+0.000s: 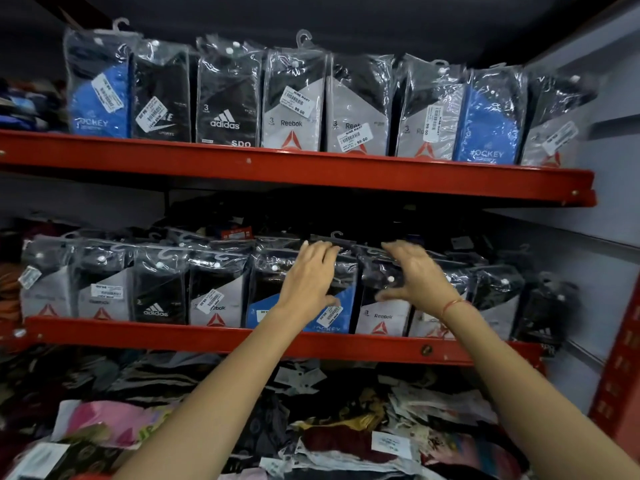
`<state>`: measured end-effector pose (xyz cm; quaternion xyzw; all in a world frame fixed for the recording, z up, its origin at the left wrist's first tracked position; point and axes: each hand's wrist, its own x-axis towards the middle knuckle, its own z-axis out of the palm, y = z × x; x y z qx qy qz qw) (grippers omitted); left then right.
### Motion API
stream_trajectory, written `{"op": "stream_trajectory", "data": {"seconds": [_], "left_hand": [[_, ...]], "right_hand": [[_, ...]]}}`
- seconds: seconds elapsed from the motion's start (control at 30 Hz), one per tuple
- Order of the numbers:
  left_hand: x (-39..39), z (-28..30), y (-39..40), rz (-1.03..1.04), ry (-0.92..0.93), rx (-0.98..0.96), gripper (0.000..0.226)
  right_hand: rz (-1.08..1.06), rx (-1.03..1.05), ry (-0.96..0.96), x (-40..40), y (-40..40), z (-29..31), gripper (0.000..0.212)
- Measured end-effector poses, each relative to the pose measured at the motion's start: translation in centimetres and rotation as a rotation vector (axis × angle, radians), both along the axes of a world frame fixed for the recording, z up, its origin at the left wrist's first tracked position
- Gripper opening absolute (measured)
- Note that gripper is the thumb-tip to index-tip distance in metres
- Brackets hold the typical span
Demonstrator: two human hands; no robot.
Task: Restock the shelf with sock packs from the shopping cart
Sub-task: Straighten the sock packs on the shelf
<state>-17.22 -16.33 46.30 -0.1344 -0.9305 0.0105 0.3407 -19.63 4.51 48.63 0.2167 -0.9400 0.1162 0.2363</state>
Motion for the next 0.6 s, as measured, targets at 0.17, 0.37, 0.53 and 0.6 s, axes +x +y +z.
{"op": "stream_trajectory", "data": {"seconds": [0.17, 0.37, 0.53, 0.6], "left_hand": [[-1.5, -0.8, 1.1, 0.057, -0.048, -0.131, 0.113], [-1.6, -1.6, 0.7, 0.063, 0.031, -0.084, 0.110], [-1.8, -0.9, 1.3, 0.016, -0.029, -0.080, 0.119], [-1.8, -0.4, 2.1, -0.037, -0.018, -0.090, 0.123]], "right_hand": [[-0.060, 0.179, -0.003, -1.3, -0.2, -1.1, 0.096], [-0.013, 0.139, 0.034, -2.0, -0.2, -0.6, 0.088], [0.042, 0.197, -0.054, -1.9, 0.9, 0.2, 0.102], [0.077, 0.163, -0.062, -1.6, 1.8, 1.2, 0.112]]}}
